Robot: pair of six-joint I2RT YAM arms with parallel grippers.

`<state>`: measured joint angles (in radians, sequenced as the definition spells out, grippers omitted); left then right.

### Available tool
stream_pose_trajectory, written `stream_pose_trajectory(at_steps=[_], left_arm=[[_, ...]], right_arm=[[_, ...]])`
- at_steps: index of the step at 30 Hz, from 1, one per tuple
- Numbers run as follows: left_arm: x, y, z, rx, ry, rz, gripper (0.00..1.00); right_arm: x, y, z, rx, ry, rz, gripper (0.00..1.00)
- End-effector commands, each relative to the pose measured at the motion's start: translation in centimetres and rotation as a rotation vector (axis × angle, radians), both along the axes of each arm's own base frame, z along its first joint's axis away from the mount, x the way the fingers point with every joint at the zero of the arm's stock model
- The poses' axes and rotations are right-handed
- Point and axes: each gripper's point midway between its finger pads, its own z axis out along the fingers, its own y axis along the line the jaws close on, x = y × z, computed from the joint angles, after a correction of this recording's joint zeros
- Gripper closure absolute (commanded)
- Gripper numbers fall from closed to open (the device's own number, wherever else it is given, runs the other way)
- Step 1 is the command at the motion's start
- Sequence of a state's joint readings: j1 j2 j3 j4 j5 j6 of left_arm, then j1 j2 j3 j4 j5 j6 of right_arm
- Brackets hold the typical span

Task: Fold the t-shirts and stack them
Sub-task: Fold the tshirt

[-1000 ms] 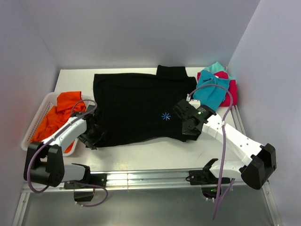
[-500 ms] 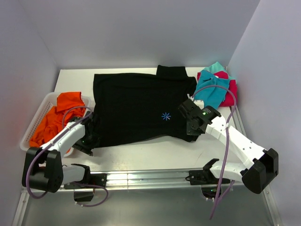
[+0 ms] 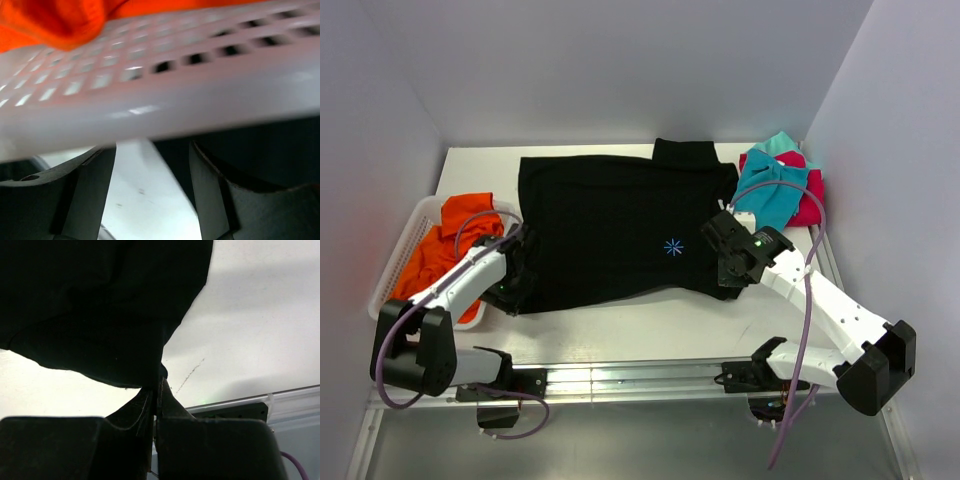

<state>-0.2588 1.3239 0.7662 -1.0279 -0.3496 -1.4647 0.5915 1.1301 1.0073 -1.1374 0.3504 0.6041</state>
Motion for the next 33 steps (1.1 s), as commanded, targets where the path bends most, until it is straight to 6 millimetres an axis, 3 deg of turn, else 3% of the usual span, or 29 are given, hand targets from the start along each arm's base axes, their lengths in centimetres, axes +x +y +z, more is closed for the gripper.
stream_pose_trajectory(at_steps=[1,6,17,27,33], left_arm=[[2.8,-0.3,2.2,-0.002,-0.123,0.012,0.33],[2.9,-0.9,0.3,-0.020,-0.075,-0.002,0.34],[0.3,-1.9,-2.6,-0.069,0.025,-0.013,0.35],[-0.7,-1.9,-5.5,-0.063,0.101,-0.020,0.47],[0.1,-2.1,-6.0,-0.058,0.089,-0.037,0.52]], right_arm=[[0.6,-0.4,0.4,-0.012,-0.036,-0.006,1.00],[0.7,-0.5,0.5,-0.018,-0.040,-0.011,1.00],[0.8,-0.8,0.2,-0.021,-0.032,-0.028,1.00],[0.9,-0.9,0.1,-0.030,-0.030,-0.025,1.00],[1.0,-0.9,0.2,-0.031,-0.030,-0.024,1.00]])
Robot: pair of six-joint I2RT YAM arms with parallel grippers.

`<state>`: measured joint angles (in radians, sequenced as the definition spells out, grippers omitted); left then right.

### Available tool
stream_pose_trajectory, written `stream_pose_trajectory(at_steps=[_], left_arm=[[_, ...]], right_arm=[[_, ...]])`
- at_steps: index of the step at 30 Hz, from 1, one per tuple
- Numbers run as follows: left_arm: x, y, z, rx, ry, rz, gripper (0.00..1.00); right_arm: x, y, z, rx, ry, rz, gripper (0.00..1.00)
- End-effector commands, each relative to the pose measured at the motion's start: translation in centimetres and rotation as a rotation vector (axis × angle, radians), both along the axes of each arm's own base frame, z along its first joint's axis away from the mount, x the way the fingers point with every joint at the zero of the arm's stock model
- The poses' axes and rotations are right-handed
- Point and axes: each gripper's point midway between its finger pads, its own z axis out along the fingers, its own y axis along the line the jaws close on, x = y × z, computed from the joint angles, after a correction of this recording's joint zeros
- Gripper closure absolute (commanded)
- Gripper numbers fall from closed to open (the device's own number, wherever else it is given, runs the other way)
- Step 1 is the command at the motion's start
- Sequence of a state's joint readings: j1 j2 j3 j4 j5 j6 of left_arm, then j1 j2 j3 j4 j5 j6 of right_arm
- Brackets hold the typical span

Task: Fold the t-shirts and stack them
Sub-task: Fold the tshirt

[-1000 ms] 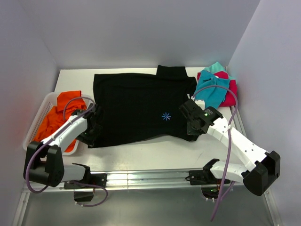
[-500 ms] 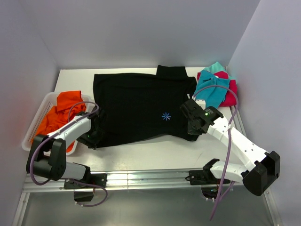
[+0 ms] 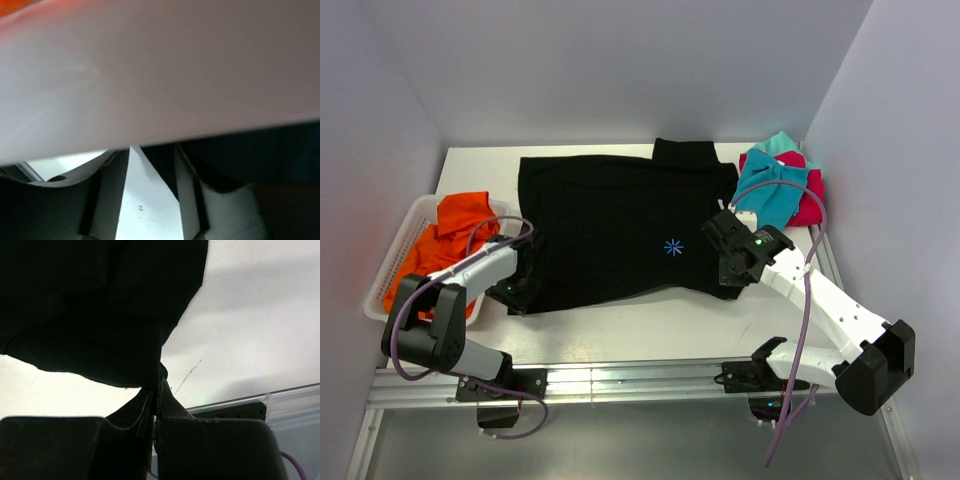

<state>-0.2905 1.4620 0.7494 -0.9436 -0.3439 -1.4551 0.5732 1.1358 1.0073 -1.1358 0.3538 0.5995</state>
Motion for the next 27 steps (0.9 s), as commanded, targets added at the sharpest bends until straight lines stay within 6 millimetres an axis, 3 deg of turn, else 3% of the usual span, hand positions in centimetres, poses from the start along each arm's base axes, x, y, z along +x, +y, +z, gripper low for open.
stream_pose_trajectory(at_steps=[1,5,10,15,18,20,22,23,27], left_arm=[[-0.1,-1.3,-3.4,-0.073,0.026,0.004,0.54],[0.0,-1.6,-3.8,-0.087,0.018,0.002,0.74],[0.4,-1.6,-3.8,-0.089,-0.013,-0.001,0.83],[0.7,-1.7,-3.8,-0.101,-0.041,-0.014,1.00],[1.0,-1.7,-3.5,-0.099,-0.044,-0.042,1.00],[0.9,-1.3,-2.4,-0.073,-0.024,-0.061,1.00],[2.8,-1.2,0.5,-0.061,-0.103,-0.088,1.00],[2.7,-1.0,1.5,-0.055,-0.105,-0.097,1.00],[5.3,-1.8,6.8,-0.082,-0.224,-0.155,1.00]], right_arm=[[0.7,-0.6,0.2,-0.029,-0.031,-0.008,1.00],[0.8,-0.6,0.2,-0.030,-0.034,-0.012,1.00],[0.9,-1.1,0.3,-0.034,-0.030,-0.035,1.00],[1.0,-1.3,0.3,-0.035,-0.028,-0.049,1.00],[1.2,-1.4,0.5,-0.039,-0.030,-0.057,1.00],[1.3,-1.5,0.8,-0.043,-0.032,-0.066,1.00],[1.3,-1.3,1.5,-0.031,-0.038,-0.073,1.00],[1.4,-1.1,1.8,-0.018,-0.044,-0.078,1.00],[1.9,-0.4,3.1,0.027,-0.074,-0.091,1.00]])
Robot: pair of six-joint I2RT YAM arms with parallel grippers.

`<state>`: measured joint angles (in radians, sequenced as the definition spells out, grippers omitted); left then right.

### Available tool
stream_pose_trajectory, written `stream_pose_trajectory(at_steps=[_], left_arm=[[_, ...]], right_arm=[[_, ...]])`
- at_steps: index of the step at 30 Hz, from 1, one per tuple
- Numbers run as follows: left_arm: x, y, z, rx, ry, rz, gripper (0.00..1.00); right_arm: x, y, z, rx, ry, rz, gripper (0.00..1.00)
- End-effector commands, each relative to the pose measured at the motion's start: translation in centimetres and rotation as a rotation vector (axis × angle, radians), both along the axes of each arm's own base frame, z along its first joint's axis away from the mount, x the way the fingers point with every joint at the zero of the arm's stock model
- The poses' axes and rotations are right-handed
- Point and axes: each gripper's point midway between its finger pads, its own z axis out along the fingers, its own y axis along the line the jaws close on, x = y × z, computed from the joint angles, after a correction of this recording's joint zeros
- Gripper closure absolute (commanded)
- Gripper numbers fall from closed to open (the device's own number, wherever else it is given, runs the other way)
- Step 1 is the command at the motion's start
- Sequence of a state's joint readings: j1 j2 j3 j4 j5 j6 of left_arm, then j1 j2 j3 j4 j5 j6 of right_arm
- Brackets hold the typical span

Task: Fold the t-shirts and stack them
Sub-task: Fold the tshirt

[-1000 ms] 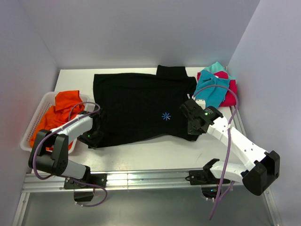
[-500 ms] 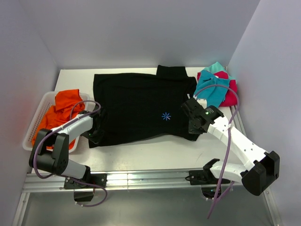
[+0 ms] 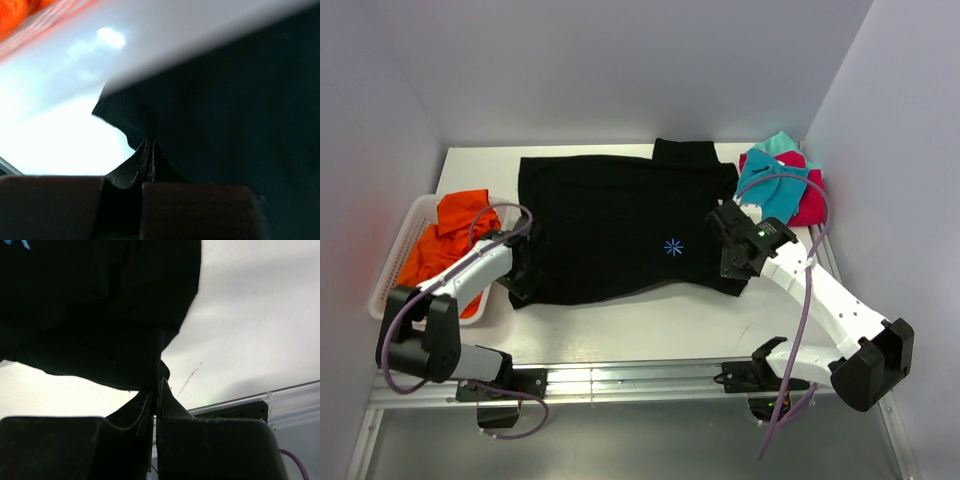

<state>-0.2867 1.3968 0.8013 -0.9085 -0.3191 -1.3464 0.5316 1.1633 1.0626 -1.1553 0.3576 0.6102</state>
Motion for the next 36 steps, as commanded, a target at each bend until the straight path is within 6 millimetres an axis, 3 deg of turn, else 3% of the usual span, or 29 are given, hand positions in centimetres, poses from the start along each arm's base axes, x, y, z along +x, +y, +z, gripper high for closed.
stream_pose_trajectory(at_steps=[1,9,15,18,19,20,21,22,23,24,25,26,27,28,29,30,31,34,35,36], left_arm=[[2.9,-0.9,5.1,-0.034,-0.120,-0.069,1.00],[7.9,-2.5,10.2,-0.083,-0.194,-0.132,1.00],[11.0,-2.3,11.3,-0.092,-0.197,-0.144,1.00],[13.0,-1.6,11.8,-0.097,-0.212,-0.134,1.00],[13.8,-1.0,11.0,-0.095,-0.191,-0.121,1.00],[14.5,-0.8,11.0,-0.096,-0.190,-0.120,1.00],[16.0,-0.5,11.8,-0.094,-0.217,-0.120,1.00],[17.0,0.0,10.4,-0.100,-0.179,-0.108,1.00],[17.9,0.2,10.1,-0.107,-0.168,-0.104,1.00],[20.2,1.0,9.6,-0.110,-0.166,-0.090,1.00],[21.4,1.0,9.4,-0.126,-0.165,-0.088,1.00],[24.2,0.9,11.0,-0.139,-0.236,-0.103,0.88],[25.7,1.3,8.9,-0.136,-0.202,-0.122,0.70],[26.7,1.5,8.7,-0.127,-0.198,-0.129,0.28],[28.9,1.3,10.4,-0.127,-0.259,-0.168,0.07],[29.7,1.6,8.4,-0.134,-0.217,-0.164,0.01],[29.5,1.5,8.5,-0.156,-0.188,-0.167,0.00],[31.8,1.8,12.2,-0.150,-0.315,-0.199,0.01],[31.1,1.9,11.7,-0.149,-0.306,-0.208,0.01],[30.8,2.2,14.1,-0.134,-0.363,-0.216,0.01]], right_arm=[[1.2,0.0,2.3,0.022,-0.073,-0.040,1.00],[4.9,1.0,4.2,0.007,-0.162,-0.017,1.00],[8.2,1.5,4.9,-0.007,-0.206,-0.029,1.00],[11.0,1.8,5.4,-0.007,-0.243,-0.052,1.00],[12.2,2.0,4.8,-0.021,-0.236,-0.060,1.00],[13.8,1.8,5.9,-0.015,-0.266,-0.078,1.00],[15.0,1.8,6.0,-0.017,-0.272,-0.089,1.00],[16.7,2.0,4.5,-0.044,-0.236,-0.097,1.00],[18.9,2.1,6.3,-0.033,-0.288,-0.121,1.00],[21.1,1.9,4.0,-0.066,-0.235,-0.143,1.00],[22.3,2.2,3.5,-0.061,-0.206,-0.146,1.00],[25.5,2.9,6.5,-0.023,-0.286,-0.151,1.00],[27.6,2.8,3.3,-0.062,-0.222,-0.164,0.77],[28.1,2.9,2.9,-0.057,-0.195,-0.182,0.52],[29.8,3.1,4.7,-0.026,-0.250,-0.200,0.01],[30.8,2.3,2.6,-0.052,-0.210,-0.232,0.00],[30.8,1.8,4.0,-0.056,-0.217,-0.257,0.00],[30.6,-0.3,4.8,-0.077,-0.236,-0.304,0.00],[29.4,-1.0,2.8,-0.106,-0.182,-0.302,0.00],[28.7,-1.7,4.9,-0.085,-0.229,-0.313,0.00]])
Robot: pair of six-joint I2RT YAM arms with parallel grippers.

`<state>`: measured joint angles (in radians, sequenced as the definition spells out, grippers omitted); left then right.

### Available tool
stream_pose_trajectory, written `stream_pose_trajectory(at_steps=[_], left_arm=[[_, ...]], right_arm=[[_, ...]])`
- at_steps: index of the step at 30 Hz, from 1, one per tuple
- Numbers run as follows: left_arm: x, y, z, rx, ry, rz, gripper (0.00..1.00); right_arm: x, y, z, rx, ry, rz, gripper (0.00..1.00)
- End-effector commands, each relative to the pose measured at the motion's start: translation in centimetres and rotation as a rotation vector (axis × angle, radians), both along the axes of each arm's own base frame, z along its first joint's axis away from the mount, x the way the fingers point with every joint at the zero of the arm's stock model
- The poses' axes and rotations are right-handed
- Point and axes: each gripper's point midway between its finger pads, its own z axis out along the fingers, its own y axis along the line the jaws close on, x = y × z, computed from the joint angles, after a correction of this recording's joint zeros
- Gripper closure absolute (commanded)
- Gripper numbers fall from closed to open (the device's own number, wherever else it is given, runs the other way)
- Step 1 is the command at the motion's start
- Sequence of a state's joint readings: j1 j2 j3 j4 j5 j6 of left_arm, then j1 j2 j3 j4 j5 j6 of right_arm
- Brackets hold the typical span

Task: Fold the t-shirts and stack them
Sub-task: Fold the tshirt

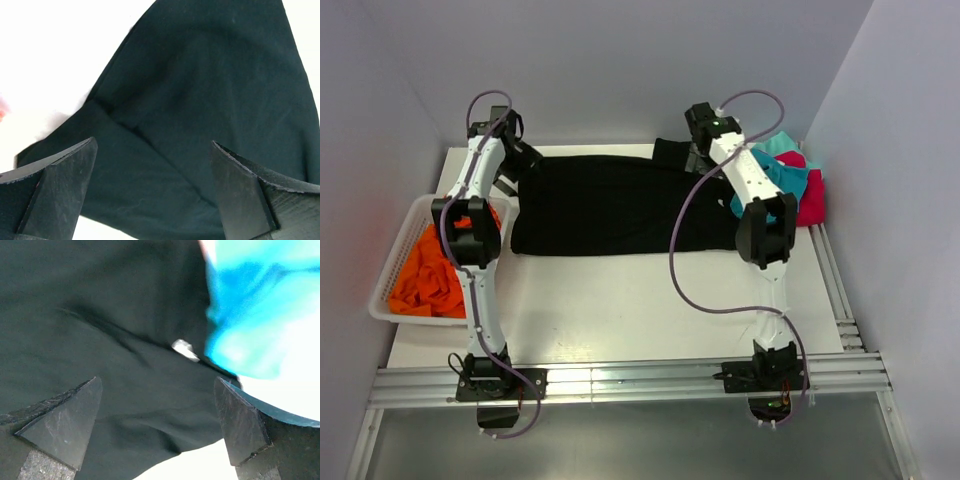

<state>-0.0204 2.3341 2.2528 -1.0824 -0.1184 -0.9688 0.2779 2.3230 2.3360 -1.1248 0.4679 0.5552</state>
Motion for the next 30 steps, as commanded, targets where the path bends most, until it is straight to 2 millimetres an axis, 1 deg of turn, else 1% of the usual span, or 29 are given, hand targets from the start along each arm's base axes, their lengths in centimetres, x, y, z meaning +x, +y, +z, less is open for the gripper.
stream_pose_trajectory(at_steps=[1,2,3,4,5,6,7,8,9,10,11,12,13,14,15,16,17,18,19,20,23,24,25,26,27,28,29,30], left_arm=[[-0.7,0.1,7.8,0.010,-0.168,-0.064,0.01],[-1.7,0.4,7.3,0.023,-0.148,-0.067,0.00],[-2.3,0.5,8.9,0.029,-0.175,-0.066,0.00],[-3.1,0.5,9.1,0.033,-0.163,-0.070,0.01],[-4.3,0.8,8.4,0.056,-0.128,-0.075,0.01],[-5.3,0.6,9.7,0.069,-0.144,-0.080,0.00],[-6.3,0.6,9.8,0.081,-0.135,-0.081,0.00],[-7.9,0.5,8.1,0.092,-0.083,-0.084,0.01],[-9.0,0.2,8.9,0.097,-0.101,-0.093,0.01],[-9.9,0.0,8.3,0.090,-0.085,-0.097,0.00],[-11.9,-0.1,5.9,0.081,-0.014,-0.089,0.01],[-12.9,-0.3,5.8,0.066,-0.016,-0.087,0.01],[-13.9,-0.5,4.9,0.054,0.003,-0.088,0.00],[-15.4,-0.7,2.5,0.041,0.051,-0.079,0.01],[-16.2,-0.9,2.2,0.031,0.052,-0.079,0.01],[-16.9,-1.3,1.4,0.013,0.070,-0.082,0.01],[-18.2,-1.5,-0.2,0.006,0.109,-0.077,0.01],[-18.3,-1.9,-0.5,0.002,0.104,-0.083,0.01],[-18.6,-2.2,-1.0,-0.002,0.113,-0.087,0.01],[-19.1,-2.5,-1.8,-0.014,0.132,-0.086,0.01],[-19.3,-3.2,-3.1,-0.020,0.156,-0.093,0.02],[-19.2,-3.2,-3.7,-0.015,0.165,-0.094,0.02],[-18.9,-3.2,-3.8,-0.009,0.165,-0.089,0.02],[-18.7,-3.0,-4.3,0.003,0.174,-0.080,0.02],[-18.4,-3.0,-4.5,0.006,0.172,-0.079,0.01],[-18.0,-3.0,-4.5,0.008,0.170,-0.077,0.01],[-17.8,-2.8,-5.3,0.020,0.196,-0.067,0.01],[-17.7,-2.8,-5.6,0.026,0.205,-0.067,0.01]], right_arm=[[-2.8,-3.8,5.8,-0.017,-0.092,-0.080,0.00],[-4.2,-4.4,4.7,-0.029,-0.051,-0.087,0.00],[-5.2,-4.9,6.0,-0.024,-0.072,-0.098,0.00],[-6.8,-5.5,4.7,-0.037,-0.025,-0.103,0.00],[-8.2,-5.7,6.3,-0.025,-0.058,-0.101,0.00],[-8.7,-5.5,6.3,-0.002,-0.077,-0.092,0.00],[-10.8,-5.7,4.2,-0.005,-0.018,-0.082,0.00],[-11.7,-5.7,4.0,0.009,-0.024,-0.080,0.00],[-12.5,-5.3,5.1,0.056,-0.072,-0.066,0.00],[-13.4,-5.1,4.6,0.076,-0.064,-0.060,0.00],[-15.1,-5.1,2.7,0.085,-0.017,-0.059,0.00],[-15.5,-4.6,2.7,0.126,-0.038,-0.048,0.00],[-16.8,-3.7,0.7,0.174,0.016,-0.030,0.00],[-17.4,-3.3,-0.1,0.203,0.030,-0.024,0.00],[-17.5,-2.9,-0.7,0.230,0.031,-0.021,0.01],[-17.9,-2.6,-1.5,0.247,0.048,-0.028,0.01],[-18.6,-2.1,-2.7,0.274,0.081,-0.017,0.01],[-18.3,-1.8,-3.3,0.288,0.076,-0.014,0.01],[-18.8,-1.8,-4.3,0.290,0.099,-0.014,0.01],[-18.9,-1.7,-4.8,0.291,0.108,-0.011,0.02],[-18.0,-1.8,-6.9,0.261,0.139,-0.002,0.02],[-17.5,-2.0,-7.1,0.247,0.139,-0.002,0.03],[-16.6,-2.1,-6.8,0.247,0.124,-0.004,0.03],[-16.2,-2.1,-7.5,0.238,0.140,-0.009,0.03],[-15.6,-2.2,-7.6,0.230,0.136,-0.013,0.03],[-14.6,-2.2,-7.3,0.228,0.121,-0.016,0.03],[-14.2,-2.2,-8.2,0.221,0.145,-0.019,0.03],[-13.9,-2.4,-8.4,0.207,0.150,-0.028,0.03]])
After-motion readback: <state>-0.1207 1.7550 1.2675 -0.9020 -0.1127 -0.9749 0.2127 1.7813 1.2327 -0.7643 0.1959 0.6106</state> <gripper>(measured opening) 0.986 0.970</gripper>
